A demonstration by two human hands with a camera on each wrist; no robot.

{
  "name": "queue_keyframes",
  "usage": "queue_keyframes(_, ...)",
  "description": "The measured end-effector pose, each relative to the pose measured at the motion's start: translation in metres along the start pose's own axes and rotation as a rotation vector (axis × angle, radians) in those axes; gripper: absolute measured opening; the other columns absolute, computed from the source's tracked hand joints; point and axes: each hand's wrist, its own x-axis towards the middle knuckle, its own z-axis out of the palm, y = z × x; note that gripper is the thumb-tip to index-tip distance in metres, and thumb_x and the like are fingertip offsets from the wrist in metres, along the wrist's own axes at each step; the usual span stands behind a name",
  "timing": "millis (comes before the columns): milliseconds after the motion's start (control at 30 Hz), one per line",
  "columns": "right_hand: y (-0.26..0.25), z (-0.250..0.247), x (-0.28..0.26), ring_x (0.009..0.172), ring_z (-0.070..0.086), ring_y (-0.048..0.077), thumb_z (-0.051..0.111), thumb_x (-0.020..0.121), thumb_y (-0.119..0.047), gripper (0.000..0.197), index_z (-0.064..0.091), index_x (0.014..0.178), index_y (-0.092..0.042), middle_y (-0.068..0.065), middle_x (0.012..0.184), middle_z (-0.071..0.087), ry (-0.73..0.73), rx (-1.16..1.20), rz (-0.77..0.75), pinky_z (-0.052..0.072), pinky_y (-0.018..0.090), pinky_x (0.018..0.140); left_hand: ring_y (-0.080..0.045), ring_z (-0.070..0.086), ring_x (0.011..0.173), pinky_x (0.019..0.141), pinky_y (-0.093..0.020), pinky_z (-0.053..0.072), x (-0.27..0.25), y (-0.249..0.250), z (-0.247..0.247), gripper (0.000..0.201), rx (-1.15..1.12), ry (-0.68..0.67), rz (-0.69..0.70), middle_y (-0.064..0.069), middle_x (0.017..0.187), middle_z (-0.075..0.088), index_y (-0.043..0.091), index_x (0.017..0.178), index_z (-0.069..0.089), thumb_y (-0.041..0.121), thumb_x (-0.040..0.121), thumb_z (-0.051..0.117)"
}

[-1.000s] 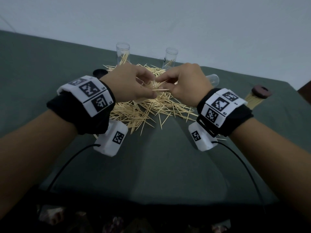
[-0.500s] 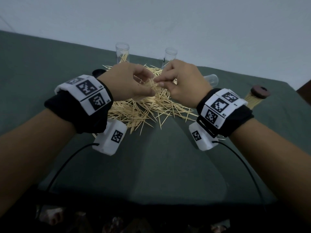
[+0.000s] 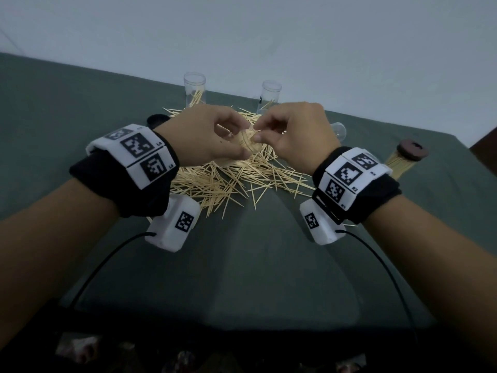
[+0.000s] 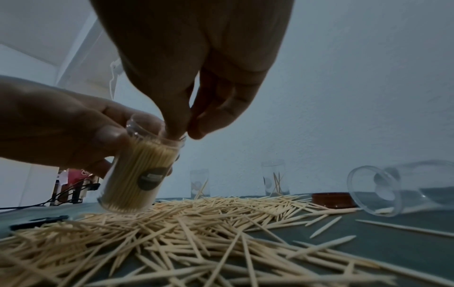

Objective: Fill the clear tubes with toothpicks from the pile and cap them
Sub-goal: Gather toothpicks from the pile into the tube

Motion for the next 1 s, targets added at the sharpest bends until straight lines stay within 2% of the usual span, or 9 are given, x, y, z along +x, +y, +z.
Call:
queue_keyframes(200, 0.0045, 0.0025, -0.0013, 0.109, 0.059, 0.015, 0.058, 0.091, -0.006, 0.030, 0.075, 0.107, -0.026, -0.002, 0.116, 0.066, -0.109, -0.063, -0.131, 0.045, 0.030, 0.097, 0.001, 0.065, 0.098, 0.088, -0.022, 0.052, 0.0003, -0.0047, -0.0012, 0.051, -0.052, 0.064, 0.017, 0.015, 0.105, 0.067, 0.029, 0.117, 0.063, 0.040, 0.071, 0.083)
queue_keyframes(267, 0.0031, 0.0014, -0.0023, 0.117, 0.056, 0.016, 0.054, 0.092, -0.004, 0.036, 0.073, 0.111, -0.027, -0.001, 0.125, 0.062, -0.112, -0.073, -0.135, 0.040, 0.027, 0.101, 0.000, 0.066, 0.098, 0.090, -0.027, 0.053, 0.0012, -0.0063, -0.0009, 0.050, -0.075, 0.075, 0.026, 0.014, 0.105, 0.068, 0.028, 0.116, 0.063, 0.038, 0.072, 0.083)
queue_keyframes(367, -0.0005, -0.0025, -0.0028, 0.117, 0.054, 0.016, 0.051, 0.090, 0.000, 0.038, 0.074, 0.102, -0.028, -0.002, 0.126, 0.060, -0.100, -0.066, -0.138, 0.037, 0.023, 0.099, 0.000, 0.065, 0.101, 0.094, -0.030, 0.053, 0.0020, -0.0075, -0.0031, 0.053, -0.086, 0.074, 0.041, 0.014, 0.109, 0.068, 0.027, 0.117, 0.062, 0.038, 0.071, 0.084)
queue_keyframes(467, 0.0005, -0.0037, -0.0027, 0.119, 0.053, 0.017, 0.050, 0.087, -0.003, 0.039, 0.076, 0.095, -0.031, -0.004, 0.127, 0.059, -0.164, -0.128, -0.103, 0.040, 0.034, 0.102, 0.004, 0.062, 0.107, 0.101, -0.027, 0.048, 0.0016, -0.0068, -0.0032, 0.055, -0.048, 0.070, 0.077, 0.016, 0.113, 0.067, 0.028, 0.119, 0.061, 0.037, 0.070, 0.084)
queue_keyframes(567, 0.0022, -0.0040, -0.0024, 0.122, 0.052, 0.021, 0.049, 0.085, -0.003, 0.043, 0.074, 0.106, -0.031, -0.001, 0.131, 0.057, -0.134, -0.160, -0.087, 0.042, 0.042, 0.102, 0.006, 0.060, 0.107, 0.103, -0.025, 0.046, 0.0004, -0.0052, -0.0012, 0.054, -0.027, 0.072, 0.110, 0.017, 0.112, 0.066, 0.028, 0.119, 0.061, 0.035, 0.070, 0.084)
queue_keyframes(633, 0.0017, -0.0039, -0.0031, 0.125, 0.050, 0.022, 0.049, 0.085, 0.000, 0.046, 0.071, 0.113, -0.029, 0.002, 0.135, 0.056, -0.145, -0.153, -0.098, 0.040, 0.040, 0.105, 0.007, 0.061, 0.106, 0.102, -0.023, 0.046, 0.0004, -0.0044, -0.0009, 0.053, -0.038, 0.081, 0.123, 0.017, 0.112, 0.067, 0.027, 0.118, 0.061, 0.033, 0.071, 0.084)
queue_keyframes(733, -0.0012, -0.0031, -0.0052, 0.125, 0.050, 0.021, 0.049, 0.083, 0.004, 0.048, 0.074, 0.108, -0.029, 0.002, 0.136, 0.056, -0.173, -0.096, -0.123, 0.038, 0.034, 0.106, 0.006, 0.061, 0.107, 0.100, -0.023, 0.047, 0.0004, -0.0036, -0.0017, 0.051, -0.064, 0.096, 0.128, 0.017, 0.113, 0.067, 0.026, 0.116, 0.061, 0.031, 0.071, 0.084)
queue_keyframes(867, -0.0032, -0.0031, -0.0030, 0.120, 0.053, 0.020, 0.049, 0.084, 0.005, 0.045, 0.073, 0.106, -0.026, 0.002, 0.129, 0.057, -0.051, -0.071, -0.121, 0.038, 0.027, 0.100, 0.005, 0.061, 0.108, 0.099, -0.024, 0.049, -0.0002, -0.0047, -0.0023, 0.053, -0.057, 0.125, 0.124, 0.017, 0.113, 0.066, 0.026, 0.117, 0.061, 0.033, 0.070, 0.084)
queue_keyframes(1000, -0.0019, -0.0010, -0.0023, 0.128, 0.049, 0.025, 0.048, 0.082, 0.005, 0.052, 0.067, 0.121, -0.025, 0.006, 0.139, 0.052, -0.109, -0.159, -0.130, 0.040, 0.040, 0.106, 0.004, 0.059, 0.111, 0.098, -0.028, 0.051, 0.0006, -0.0046, -0.0007, 0.051, -0.037, 0.160, 0.140, 0.017, 0.113, 0.066, 0.026, 0.116, 0.061, 0.030, 0.071, 0.085)
